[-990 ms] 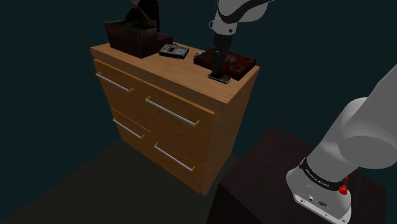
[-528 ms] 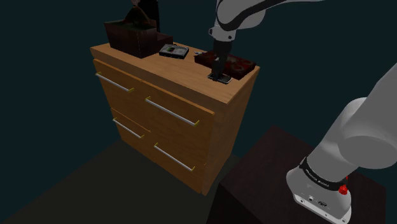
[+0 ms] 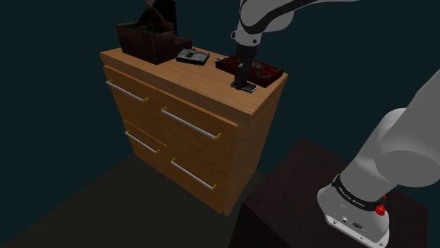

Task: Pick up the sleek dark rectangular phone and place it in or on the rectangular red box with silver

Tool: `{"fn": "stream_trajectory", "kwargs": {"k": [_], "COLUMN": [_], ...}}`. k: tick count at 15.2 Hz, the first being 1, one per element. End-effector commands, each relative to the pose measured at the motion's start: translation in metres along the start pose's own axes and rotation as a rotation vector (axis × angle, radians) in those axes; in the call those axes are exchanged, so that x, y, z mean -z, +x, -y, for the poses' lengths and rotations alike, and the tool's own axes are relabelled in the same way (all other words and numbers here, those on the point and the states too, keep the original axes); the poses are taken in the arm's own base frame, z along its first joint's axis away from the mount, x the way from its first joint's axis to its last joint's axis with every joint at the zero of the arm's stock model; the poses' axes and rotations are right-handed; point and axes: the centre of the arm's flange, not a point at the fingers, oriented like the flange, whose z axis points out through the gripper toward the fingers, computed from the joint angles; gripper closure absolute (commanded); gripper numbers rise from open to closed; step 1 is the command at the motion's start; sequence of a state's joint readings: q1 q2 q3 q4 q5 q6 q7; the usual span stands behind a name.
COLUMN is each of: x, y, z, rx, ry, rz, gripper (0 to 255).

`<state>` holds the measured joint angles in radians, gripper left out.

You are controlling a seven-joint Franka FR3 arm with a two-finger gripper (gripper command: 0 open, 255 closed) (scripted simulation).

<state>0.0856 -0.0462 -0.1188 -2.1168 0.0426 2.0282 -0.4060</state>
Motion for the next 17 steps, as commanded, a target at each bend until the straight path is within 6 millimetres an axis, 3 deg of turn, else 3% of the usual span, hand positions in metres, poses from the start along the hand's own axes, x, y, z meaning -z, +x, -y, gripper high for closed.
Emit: {"fn": "stream_trajectory", "kwargs": {"k": [1, 17], "x": [0.004, 0.088], "y": [-0.001, -0.003], "z": [-0.001, 0.004], "rx": [0.001, 0.001], "ry": [0.001, 0.001], "rz": [0.004, 0.004], "gripper": [255, 255]}}
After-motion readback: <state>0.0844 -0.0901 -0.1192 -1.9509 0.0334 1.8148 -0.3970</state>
